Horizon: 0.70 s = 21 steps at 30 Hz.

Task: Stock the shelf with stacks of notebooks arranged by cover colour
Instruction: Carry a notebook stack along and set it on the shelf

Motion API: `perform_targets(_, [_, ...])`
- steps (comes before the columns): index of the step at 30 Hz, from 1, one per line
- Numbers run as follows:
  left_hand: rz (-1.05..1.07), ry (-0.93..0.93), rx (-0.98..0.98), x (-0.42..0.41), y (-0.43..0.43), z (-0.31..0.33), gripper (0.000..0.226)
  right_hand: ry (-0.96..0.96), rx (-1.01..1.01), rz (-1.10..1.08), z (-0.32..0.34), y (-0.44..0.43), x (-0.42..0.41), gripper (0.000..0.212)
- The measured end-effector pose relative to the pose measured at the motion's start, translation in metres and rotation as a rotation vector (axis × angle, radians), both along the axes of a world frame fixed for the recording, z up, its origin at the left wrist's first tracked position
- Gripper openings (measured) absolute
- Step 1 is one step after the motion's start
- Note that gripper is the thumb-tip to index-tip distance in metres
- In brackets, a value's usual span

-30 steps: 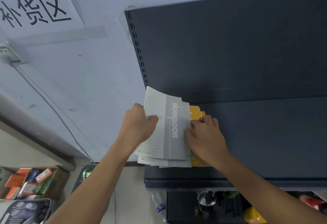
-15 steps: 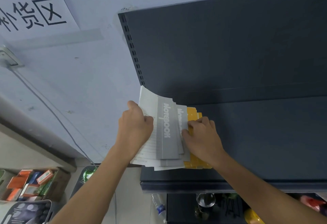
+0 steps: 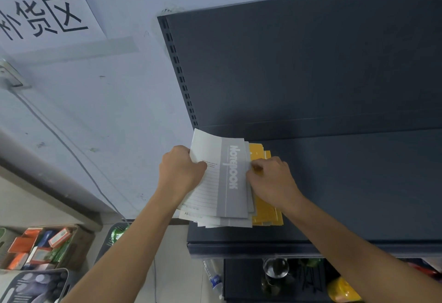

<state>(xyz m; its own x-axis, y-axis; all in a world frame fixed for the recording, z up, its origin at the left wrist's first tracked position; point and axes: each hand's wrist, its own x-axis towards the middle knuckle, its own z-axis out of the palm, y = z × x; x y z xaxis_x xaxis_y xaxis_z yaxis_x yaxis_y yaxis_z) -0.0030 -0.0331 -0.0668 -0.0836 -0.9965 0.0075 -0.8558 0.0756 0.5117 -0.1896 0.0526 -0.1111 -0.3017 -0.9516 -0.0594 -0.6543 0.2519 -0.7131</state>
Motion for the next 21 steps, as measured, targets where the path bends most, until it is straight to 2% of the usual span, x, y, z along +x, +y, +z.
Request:
perform_targets(8, [0.062, -0.06, 0.039, -0.002, -0.005, 0.001, 0.028, 0.073, 0.046, 0.024, 0.004, 0.002, 0.007, 0.036])
perform_targets(11, [0.055, -0.024, 0.122, 0.0, -0.009, 0.002, 0.034, 0.016, 0.033, 0.007, 0.005, 0.0, 0.006, 0.038])
perform_targets(14, [0.06, 0.044, 0.198, 0.005, -0.011, 0.004, 0.03, -0.035, 0.034, -0.024, 0.004, -0.003, 0.005, 0.036])
perform_targets(18, [0.036, 0.011, 0.145, 0.008, -0.008, 0.01, 0.031, 0.023, 0.056, -0.049, 0.003, -0.005, 0.007, 0.03])
perform_targets(21, [0.009, 0.104, 0.089, 0.012, -0.006, 0.017, 0.031, -0.002, 0.069, -0.049, 0.003, -0.007, 0.006, 0.03])
